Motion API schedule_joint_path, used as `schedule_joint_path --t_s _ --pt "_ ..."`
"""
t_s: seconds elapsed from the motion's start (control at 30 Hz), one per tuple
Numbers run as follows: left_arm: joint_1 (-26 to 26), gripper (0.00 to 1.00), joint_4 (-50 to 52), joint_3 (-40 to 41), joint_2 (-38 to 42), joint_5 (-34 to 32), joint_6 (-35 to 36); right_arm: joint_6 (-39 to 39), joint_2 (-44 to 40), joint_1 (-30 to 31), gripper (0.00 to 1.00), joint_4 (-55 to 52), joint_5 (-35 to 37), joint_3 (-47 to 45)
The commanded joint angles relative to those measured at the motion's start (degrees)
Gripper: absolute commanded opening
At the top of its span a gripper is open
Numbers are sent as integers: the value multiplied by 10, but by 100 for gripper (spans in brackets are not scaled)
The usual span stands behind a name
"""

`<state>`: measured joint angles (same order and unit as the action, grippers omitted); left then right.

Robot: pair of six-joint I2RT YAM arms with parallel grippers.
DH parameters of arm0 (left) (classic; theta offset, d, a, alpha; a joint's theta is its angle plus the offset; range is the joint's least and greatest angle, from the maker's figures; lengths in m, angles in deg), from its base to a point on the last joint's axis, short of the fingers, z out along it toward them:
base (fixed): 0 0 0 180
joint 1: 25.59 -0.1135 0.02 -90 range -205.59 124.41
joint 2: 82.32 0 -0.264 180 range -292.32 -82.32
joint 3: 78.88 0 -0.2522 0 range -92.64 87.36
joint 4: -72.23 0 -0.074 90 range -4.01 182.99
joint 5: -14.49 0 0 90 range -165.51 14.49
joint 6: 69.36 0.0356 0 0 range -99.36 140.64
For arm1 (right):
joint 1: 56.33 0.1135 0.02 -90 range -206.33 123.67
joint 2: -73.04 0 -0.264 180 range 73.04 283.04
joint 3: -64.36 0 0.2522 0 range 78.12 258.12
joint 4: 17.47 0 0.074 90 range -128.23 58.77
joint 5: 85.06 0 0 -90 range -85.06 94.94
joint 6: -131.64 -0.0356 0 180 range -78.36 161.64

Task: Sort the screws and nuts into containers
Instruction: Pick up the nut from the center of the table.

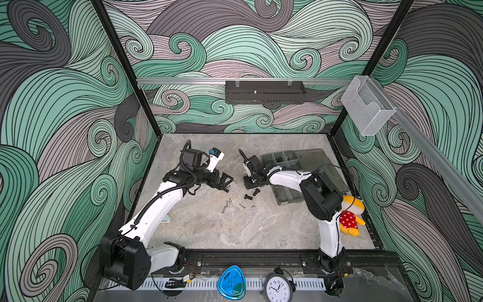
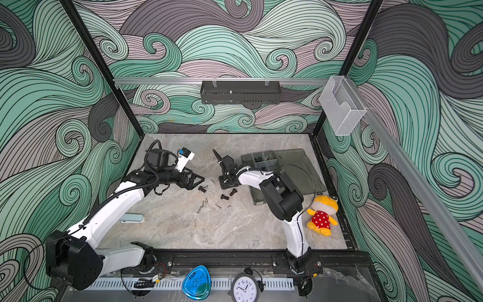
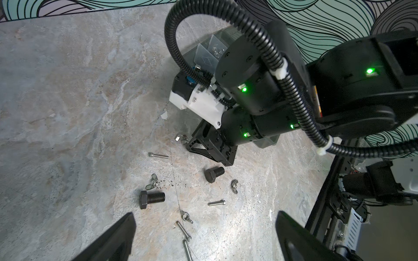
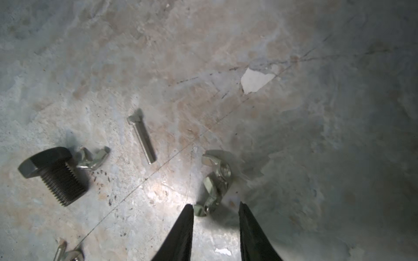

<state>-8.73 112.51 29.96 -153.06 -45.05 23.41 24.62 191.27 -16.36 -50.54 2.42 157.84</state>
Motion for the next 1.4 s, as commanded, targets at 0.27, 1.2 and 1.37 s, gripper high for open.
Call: schedule_joint_path --t_s 0.27,1.2,1.37 --pt "-10 99 -2 -19 2 20 -16 -10 34 4 35 -26 38 44" --pt "-16 99 -15 -16 -4 47 -30 16 20 -19 7 -48 64 77" --pt "-15 99 -41 -7 -11 83 -54 5 -49 -82 6 -37 36 30"
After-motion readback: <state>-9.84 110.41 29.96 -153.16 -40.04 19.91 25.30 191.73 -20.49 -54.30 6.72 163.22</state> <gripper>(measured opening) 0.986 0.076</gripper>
